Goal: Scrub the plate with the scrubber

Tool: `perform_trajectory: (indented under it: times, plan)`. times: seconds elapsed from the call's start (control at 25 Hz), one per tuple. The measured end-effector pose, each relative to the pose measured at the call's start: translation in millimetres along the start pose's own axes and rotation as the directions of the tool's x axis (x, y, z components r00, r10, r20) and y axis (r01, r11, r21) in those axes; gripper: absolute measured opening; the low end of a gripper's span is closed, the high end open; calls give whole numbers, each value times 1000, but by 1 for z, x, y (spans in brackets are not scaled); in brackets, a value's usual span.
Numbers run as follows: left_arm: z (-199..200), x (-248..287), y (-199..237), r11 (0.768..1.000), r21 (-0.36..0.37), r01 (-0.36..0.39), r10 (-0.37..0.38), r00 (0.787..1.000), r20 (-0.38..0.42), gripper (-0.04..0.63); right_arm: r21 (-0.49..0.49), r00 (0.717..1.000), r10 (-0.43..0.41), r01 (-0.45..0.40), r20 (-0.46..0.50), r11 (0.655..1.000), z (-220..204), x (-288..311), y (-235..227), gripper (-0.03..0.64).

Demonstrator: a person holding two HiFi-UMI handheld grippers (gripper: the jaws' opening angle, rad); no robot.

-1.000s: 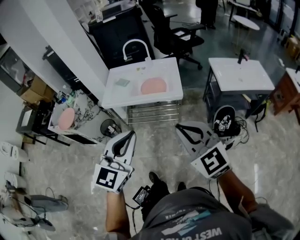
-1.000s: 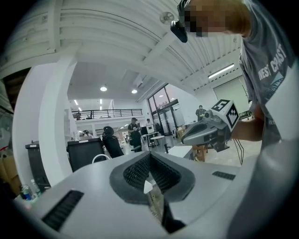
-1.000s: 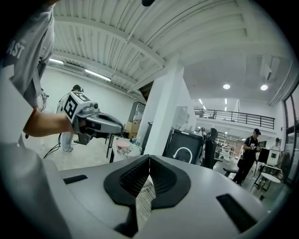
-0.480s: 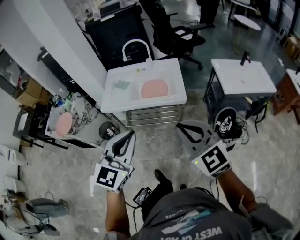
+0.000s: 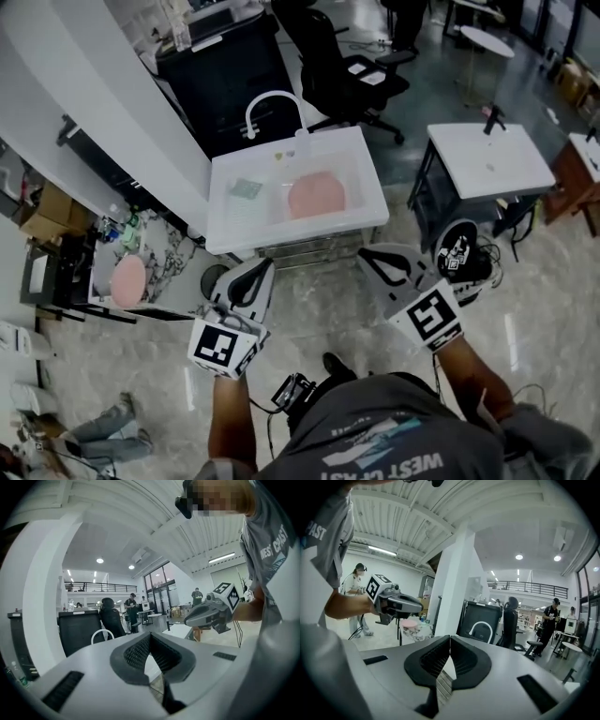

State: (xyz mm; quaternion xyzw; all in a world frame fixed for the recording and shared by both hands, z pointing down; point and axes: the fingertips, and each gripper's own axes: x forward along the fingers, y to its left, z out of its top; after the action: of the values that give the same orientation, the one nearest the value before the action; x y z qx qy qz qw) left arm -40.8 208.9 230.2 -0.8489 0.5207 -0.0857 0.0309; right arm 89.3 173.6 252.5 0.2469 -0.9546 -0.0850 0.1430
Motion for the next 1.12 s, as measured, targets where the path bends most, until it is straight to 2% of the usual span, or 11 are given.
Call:
perform_trajectory:
  times: [0.28,0.44,0.56,0.8,0.88,1.0,1.12]
  plan:
    - [-13,21,53,998,-11,54,-54,999,-1,3,5,997,-78,78,4,997,14,41,-16,31]
    - [-12,30,75,998,-13,54,-54,998,24,3,23,994,-102,103,-29,994,9,58,-28,31]
    - [-16,30,96,1000,-16,7,-7,999,36,3,4,996,-76,76,-55,997,10,79,-36,31]
    - [-32,46,107,998,-46,-30,29,999,-34,3,-5,998,-6,5,-64,1000,4,97,-55,31]
    - [-33,55,110,998,-45,-45,43,998,-51,3,17,999,12,-11,-29,1000,0,103,-63,31]
    - [-23,85,125,995,-41,-95,94,995,-25,3,32,999,34,-35,33,999,5,123,-99,31]
    - [-21,112,142,987,-48,-153,152,988,-15,3,-34,995,97,-97,6,995,5,148,-131,31]
